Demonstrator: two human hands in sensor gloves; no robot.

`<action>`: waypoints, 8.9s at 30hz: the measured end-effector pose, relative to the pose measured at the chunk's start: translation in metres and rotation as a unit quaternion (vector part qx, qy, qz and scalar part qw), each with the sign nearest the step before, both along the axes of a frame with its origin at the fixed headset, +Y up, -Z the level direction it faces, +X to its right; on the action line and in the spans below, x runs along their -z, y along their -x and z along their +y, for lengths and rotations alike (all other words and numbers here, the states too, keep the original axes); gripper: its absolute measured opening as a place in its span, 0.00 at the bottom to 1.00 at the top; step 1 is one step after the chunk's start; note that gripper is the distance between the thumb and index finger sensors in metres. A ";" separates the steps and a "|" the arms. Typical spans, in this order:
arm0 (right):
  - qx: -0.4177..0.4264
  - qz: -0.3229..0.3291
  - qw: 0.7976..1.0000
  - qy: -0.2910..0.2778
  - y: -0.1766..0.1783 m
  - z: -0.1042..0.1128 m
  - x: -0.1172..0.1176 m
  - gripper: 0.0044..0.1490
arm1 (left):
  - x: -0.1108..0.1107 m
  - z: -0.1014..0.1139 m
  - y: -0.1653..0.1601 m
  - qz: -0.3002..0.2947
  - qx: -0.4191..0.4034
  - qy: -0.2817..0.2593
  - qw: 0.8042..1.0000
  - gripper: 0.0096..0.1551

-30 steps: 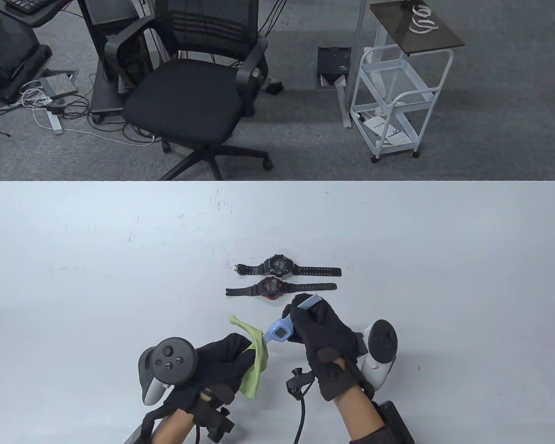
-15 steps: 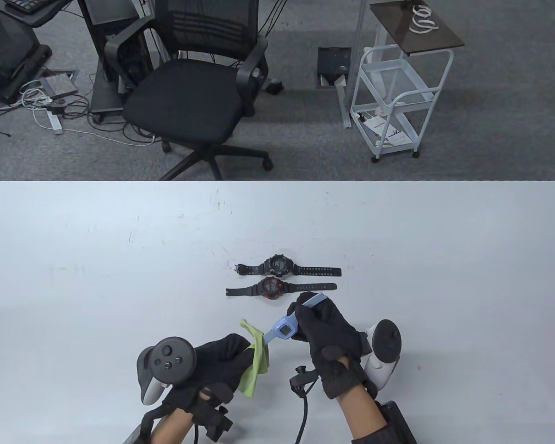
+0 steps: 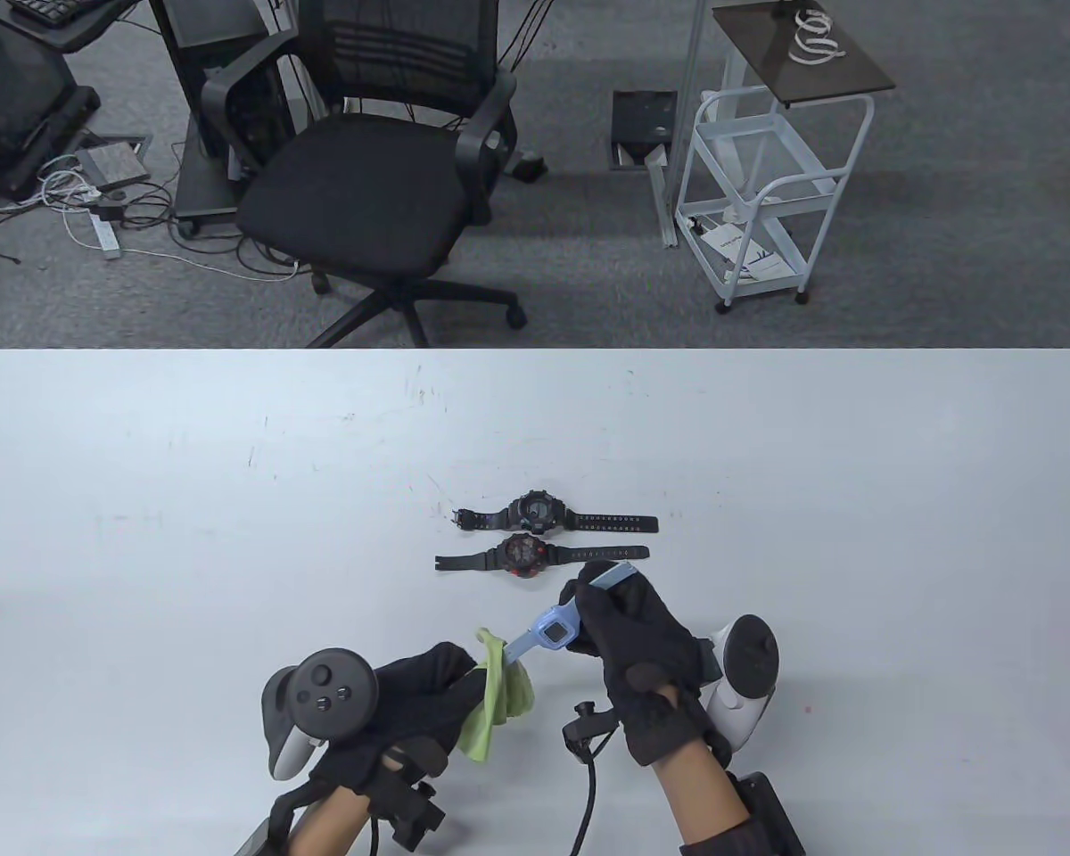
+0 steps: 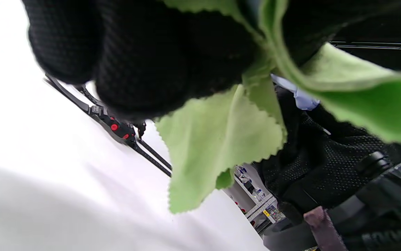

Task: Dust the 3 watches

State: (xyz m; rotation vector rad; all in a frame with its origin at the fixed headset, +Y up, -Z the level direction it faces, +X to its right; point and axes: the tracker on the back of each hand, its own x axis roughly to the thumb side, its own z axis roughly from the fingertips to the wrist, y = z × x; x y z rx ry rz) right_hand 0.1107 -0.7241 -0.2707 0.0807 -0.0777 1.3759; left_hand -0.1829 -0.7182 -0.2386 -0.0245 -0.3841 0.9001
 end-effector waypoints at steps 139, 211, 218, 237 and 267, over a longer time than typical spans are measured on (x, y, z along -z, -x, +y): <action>0.037 -0.094 0.994 0.034 -0.044 -0.006 0.008 0.29 | -0.031 -0.036 -0.098 -0.195 0.430 -0.081 0.878 0.24; -0.655 0.387 0.641 -0.104 0.054 0.009 -0.051 0.34 | 0.011 0.007 0.076 0.170 -0.331 0.024 0.928 0.26; -0.737 0.378 0.549 -0.113 0.063 -0.011 -0.059 0.44 | 0.011 0.006 0.075 0.174 -0.332 0.031 0.927 0.26; -0.291 0.171 0.941 -0.032 -0.012 -0.014 -0.010 0.27 | 0.009 0.005 0.057 0.134 -0.304 0.048 0.942 0.26; -0.279 0.164 0.941 -0.097 0.055 -0.012 -0.032 0.31 | -0.004 -0.005 0.011 0.107 -0.286 0.038 0.952 0.25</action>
